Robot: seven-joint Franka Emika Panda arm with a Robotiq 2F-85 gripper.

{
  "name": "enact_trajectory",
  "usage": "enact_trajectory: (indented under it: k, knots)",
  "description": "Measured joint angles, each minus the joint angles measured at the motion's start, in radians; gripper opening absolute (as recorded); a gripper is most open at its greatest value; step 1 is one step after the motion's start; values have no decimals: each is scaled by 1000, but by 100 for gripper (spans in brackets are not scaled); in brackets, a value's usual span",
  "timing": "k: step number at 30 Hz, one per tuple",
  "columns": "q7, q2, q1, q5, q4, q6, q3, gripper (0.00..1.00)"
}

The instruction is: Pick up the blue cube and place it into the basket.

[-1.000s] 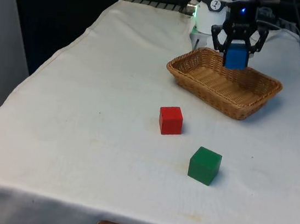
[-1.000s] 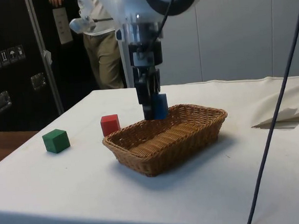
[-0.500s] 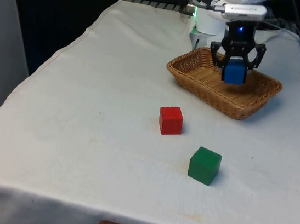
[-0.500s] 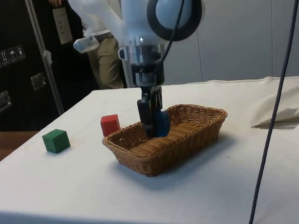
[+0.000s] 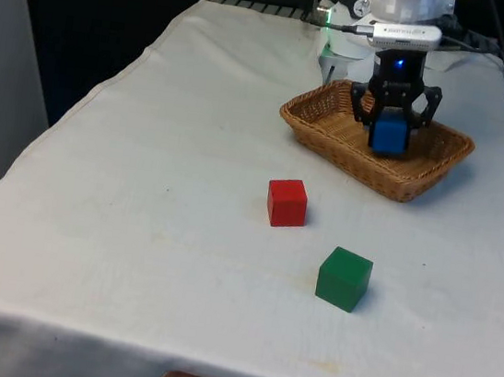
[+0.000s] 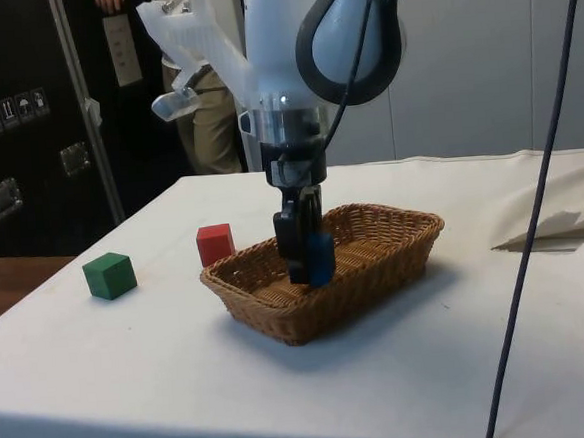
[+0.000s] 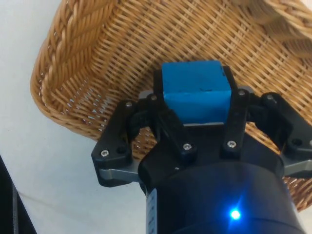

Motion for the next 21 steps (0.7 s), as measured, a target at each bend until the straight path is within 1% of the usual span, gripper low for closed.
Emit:
enact_trajectory:
  k: [2,3,4,7,8,11,12,13,21]
  knots:
    - [0,0,0,0,0,0,0,2]
    - [0,1,0,0,0,0,0,7]
    - [0,1,0,0,0,0,0,20]
    - [-1,2,0,0,0,0,0,49]
    - [-1,2,0,0,0,0,0,49]
    - [-1,2,0,0,0,0,0,79]
    - [-1,3,0,0,0,0,0,97]
    - [-2,3,0,0,0,0,0,100]
    - [-2,3,0,0,0,0,0,100]
